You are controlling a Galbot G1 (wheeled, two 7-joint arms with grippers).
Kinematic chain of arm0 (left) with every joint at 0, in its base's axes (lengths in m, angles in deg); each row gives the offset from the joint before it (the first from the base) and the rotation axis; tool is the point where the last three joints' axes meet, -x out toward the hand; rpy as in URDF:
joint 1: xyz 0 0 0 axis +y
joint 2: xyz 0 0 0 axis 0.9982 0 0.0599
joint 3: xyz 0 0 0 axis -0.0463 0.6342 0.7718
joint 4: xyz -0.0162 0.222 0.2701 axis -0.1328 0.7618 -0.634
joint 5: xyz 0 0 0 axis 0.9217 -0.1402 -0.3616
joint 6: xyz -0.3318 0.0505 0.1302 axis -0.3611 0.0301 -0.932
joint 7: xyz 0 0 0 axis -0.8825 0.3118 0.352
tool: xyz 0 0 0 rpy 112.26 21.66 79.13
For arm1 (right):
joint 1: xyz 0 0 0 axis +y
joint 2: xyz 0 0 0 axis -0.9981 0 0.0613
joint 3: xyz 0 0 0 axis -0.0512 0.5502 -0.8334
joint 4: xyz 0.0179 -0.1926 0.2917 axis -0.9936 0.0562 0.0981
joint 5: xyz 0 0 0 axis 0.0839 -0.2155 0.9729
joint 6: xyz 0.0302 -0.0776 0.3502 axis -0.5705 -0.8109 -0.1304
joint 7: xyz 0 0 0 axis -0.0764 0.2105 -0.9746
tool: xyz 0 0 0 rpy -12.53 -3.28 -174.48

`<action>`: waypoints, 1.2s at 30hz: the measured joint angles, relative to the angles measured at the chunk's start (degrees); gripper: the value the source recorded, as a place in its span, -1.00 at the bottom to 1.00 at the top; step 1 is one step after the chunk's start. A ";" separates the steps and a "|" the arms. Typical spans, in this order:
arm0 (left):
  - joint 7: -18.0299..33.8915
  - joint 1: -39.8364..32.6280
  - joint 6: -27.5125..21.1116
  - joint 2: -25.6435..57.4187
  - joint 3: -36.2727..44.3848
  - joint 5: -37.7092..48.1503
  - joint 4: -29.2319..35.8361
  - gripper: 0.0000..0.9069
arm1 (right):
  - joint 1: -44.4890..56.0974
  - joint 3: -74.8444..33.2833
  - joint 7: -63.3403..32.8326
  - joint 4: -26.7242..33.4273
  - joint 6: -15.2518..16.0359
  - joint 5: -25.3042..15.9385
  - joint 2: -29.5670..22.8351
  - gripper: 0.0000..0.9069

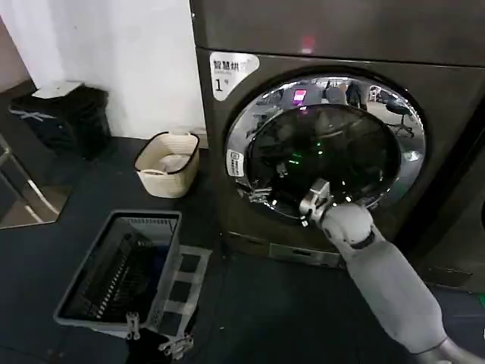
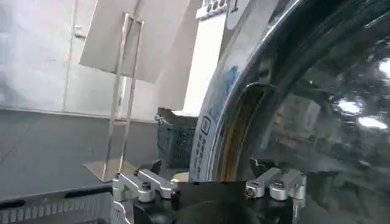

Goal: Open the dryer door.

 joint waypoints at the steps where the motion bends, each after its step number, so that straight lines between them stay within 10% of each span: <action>1: 0.00 0.04 0.12 -0.01 0.00 0.00 0.00 1.00 | -0.20 0.23 -0.05 0.20 0.02 0.01 -0.17 1.00; 22: -0.23 -1.22 -2.45 0.58 -0.54 0.40 -0.06 1.00 | -0.20 0.68 8.59 -1.72 0.91 5.96 2.30 1.00; 36: -5.44 -8.69 -3.73 5.50 -7.37 15.29 -3.36 1.00 | 5.09 -3.39 22.24 -8.97 1.42 10.75 8.52 1.00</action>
